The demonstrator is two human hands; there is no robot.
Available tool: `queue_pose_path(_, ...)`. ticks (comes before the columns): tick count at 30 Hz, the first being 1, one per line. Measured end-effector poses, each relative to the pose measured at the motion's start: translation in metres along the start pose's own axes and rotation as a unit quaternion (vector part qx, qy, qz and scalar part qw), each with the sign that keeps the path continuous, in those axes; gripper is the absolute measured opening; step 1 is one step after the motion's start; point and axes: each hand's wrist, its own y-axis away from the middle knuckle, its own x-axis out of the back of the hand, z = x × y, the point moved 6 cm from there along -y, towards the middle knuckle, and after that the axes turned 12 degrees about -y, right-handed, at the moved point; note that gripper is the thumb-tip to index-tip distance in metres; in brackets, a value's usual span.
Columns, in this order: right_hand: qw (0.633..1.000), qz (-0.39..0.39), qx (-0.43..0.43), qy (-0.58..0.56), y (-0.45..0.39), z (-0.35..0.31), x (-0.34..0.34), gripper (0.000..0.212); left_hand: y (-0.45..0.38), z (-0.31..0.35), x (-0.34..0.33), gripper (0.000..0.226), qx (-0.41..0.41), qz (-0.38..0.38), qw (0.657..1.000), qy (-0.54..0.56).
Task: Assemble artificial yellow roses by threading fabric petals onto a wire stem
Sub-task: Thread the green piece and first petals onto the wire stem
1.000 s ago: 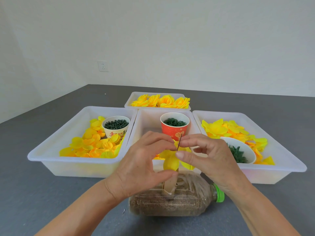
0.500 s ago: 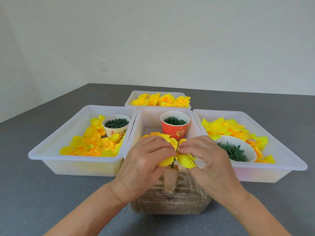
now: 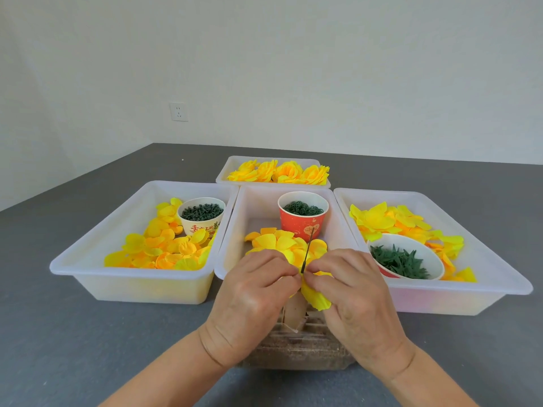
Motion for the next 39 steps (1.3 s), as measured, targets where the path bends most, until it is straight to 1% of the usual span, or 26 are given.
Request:
queue_pose_path(2,0.998,-0.029,-0.033,-0.047,-0.002,0.003,0.000,0.009,-0.001,-0.001,0.000,0.013,-0.002,-0.021,1.000,0.012)
queue_pose_path(3,0.993,-0.044,-0.064,-0.091,-0.003,0.006,0.001,0.015,-0.002,-0.003,0.001,0.007,0.001,-0.037,0.999,0.030)
queue_pose_path(4,0.983,-0.058,-0.101,-0.143,-0.003,0.010,0.002,0.021,-0.003,-0.006,0.003,0.006,0.011,-0.053,0.997,0.052)
queue_pose_path(5,0.967,-0.070,-0.140,-0.202,-0.003,0.014,0.004,0.026,-0.003,-0.008,0.004,0.009,0.026,-0.068,0.995,0.074)
queue_pose_path(6,0.943,-0.074,-0.185,-0.266,-0.002,0.018,0.005,0.030,-0.003,-0.011,0.006,0.015,0.042,-0.080,0.991,0.097)
queue_pose_path(7,0.912,-0.064,-0.231,-0.333,-0.001,0.023,0.006,0.029,-0.003,-0.013,0.008,0.021,0.060,-0.089,0.986,0.124)
queue_pose_path(8,0.880,-0.044,-0.272,-0.388,0.000,0.028,0.005,0.024,-0.003,-0.015,0.009,0.024,0.086,-0.094,0.980,0.155)
queue_pose_path(9,0.858,-0.015,-0.302,-0.416,0.000,0.034,0.004,0.015,-0.003,-0.019,0.010,0.026,0.121,-0.090,0.972,0.181)
queue_pose_path(10,0.850,0.011,-0.322,-0.418,-0.001,0.037,0.002,0.006,-0.003,-0.024,0.010,0.025,0.162,-0.076,0.964,0.195)
queue_pose_path(11,0.843,0.026,-0.342,-0.414,-0.002,0.038,-0.002,0.002,-0.004,-0.028,0.008,0.023,0.203,-0.058,0.958,0.197)
queue_pose_path(12,0.835,0.033,-0.361,-0.414,-0.002,0.038,-0.008,0.008,-0.004,-0.032,0.006,0.019,0.237,-0.045,0.951,0.193)
queue_pose_path(14,0.821,0.031,-0.378,-0.427,-0.003,0.034,-0.017,0.018,-0.006,-0.034,0.000,0.011,0.278,-0.047,0.938,0.202)
queue_pose_path(16,0.816,0.020,-0.386,-0.430,-0.002,0.033,-0.022,0.020,-0.006,-0.034,-0.008,0.005,0.295,-0.068,0.924,0.233)
queue_pose_path(18,0.813,0.003,-0.397,-0.426,0.000,0.035,-0.024,0.013,-0.004,-0.034,-0.014,0.009,0.310,-0.090,0.909,0.265)
queue_pose_path(21,0.803,-0.013,-0.417,-0.426,0.000,0.039,-0.026,0.010,-0.001,-0.034,-0.020,0.005,0.343,-0.105,0.878,0.317)
queue_pose_path(23,0.805,-0.020,-0.421,-0.418,-0.001,0.041,-0.025,0.013,-0.001,-0.034,-0.021,0.013,0.353,-0.106,0.866,0.338)
queue_pose_path(25,0.798,-0.028,-0.424,-0.426,-0.002,0.043,-0.024,0.014,-0.003,-0.034,-0.021,0.013,0.351,-0.110,0.862,0.350)
queue_pose_path(28,0.771,-0.040,-0.439,-0.459,0.000,0.043,-0.024,0.015,-0.004,-0.033,-0.022,0.014,0.357,-0.110,0.859,0.351)
queue_pose_path(30,0.761,-0.035,-0.453,-0.463,0.003,0.042,-0.024,0.017,-0.002,-0.033,-0.024,0.017,0.366,-0.105,0.856,0.349)
queue_pose_path(33,0.774,-0.029,-0.468,-0.426,0.006,0.042,-0.024,0.021,-0.002,-0.033,-0.026,0.017,0.372,-0.093,0.856,0.346)
queue_pose_path(35,0.784,-0.032,-0.475,-0.397,0.007,0.043,-0.023,0.028,-0.002,-0.033,-0.028,0.011,0.373,-0.091,0.856,0.345)
queue_pose_path(37,0.795,-0.059,-0.475,-0.373,0.006,0.048,-0.022,0.034,-0.003,-0.032,-0.031,0.007,0.367,-0.103,0.862,0.334)
queue_pose_path(39,0.790,-0.111,-0.464,-0.386,0.002,0.051,-0.018,0.040,-0.004,-0.032,-0.033,0.010,0.356,-0.124,0.869,0.321)
